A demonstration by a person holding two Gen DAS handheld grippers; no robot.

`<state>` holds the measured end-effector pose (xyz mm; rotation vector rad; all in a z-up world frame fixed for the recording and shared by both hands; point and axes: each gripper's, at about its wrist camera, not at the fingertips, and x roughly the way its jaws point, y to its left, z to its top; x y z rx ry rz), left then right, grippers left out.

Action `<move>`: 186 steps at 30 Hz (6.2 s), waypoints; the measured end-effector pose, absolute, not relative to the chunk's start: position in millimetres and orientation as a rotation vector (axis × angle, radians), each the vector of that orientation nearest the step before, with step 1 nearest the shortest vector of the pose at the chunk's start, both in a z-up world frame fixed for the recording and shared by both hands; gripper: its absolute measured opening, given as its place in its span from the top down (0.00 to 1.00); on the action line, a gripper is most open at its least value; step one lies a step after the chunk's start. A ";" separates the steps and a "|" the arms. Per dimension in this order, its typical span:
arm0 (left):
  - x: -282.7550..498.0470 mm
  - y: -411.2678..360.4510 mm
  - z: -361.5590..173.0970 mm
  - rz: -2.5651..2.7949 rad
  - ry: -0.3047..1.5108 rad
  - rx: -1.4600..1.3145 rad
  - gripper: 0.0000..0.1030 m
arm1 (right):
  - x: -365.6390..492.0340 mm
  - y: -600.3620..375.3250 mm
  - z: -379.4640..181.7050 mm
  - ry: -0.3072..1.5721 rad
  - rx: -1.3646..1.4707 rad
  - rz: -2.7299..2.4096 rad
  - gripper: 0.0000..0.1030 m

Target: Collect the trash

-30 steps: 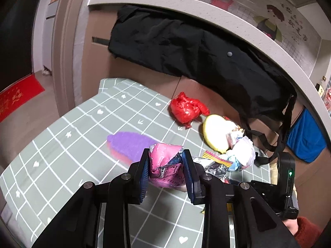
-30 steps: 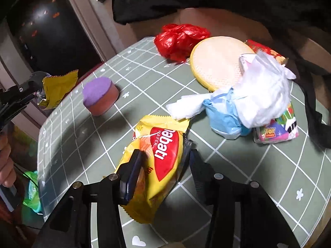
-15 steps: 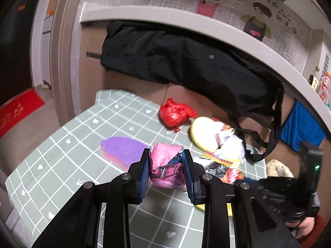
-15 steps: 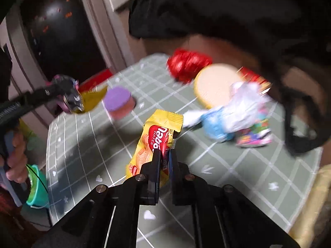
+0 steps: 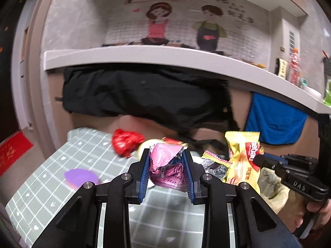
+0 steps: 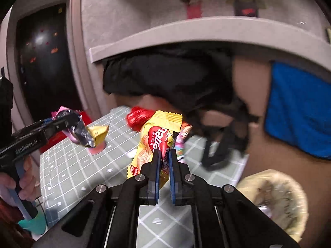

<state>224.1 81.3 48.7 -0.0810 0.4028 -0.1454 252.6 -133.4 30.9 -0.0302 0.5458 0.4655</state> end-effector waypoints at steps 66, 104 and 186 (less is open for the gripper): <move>348.9 -182.8 -72.1 -0.582 0.814 -0.045 0.52 | 266.3 -377.6 -86.3 0.732 0.252 0.045 0.66; 268.2 193.7 -8.9 0.040 0.627 -0.384 0.51 | 252.2 -134.9 38.9 0.519 -0.009 0.490 0.63; 387.3 143.4 -54.5 -0.081 0.766 -0.252 0.42 | 306.2 -106.3 -73.6 0.829 -0.032 0.575 0.85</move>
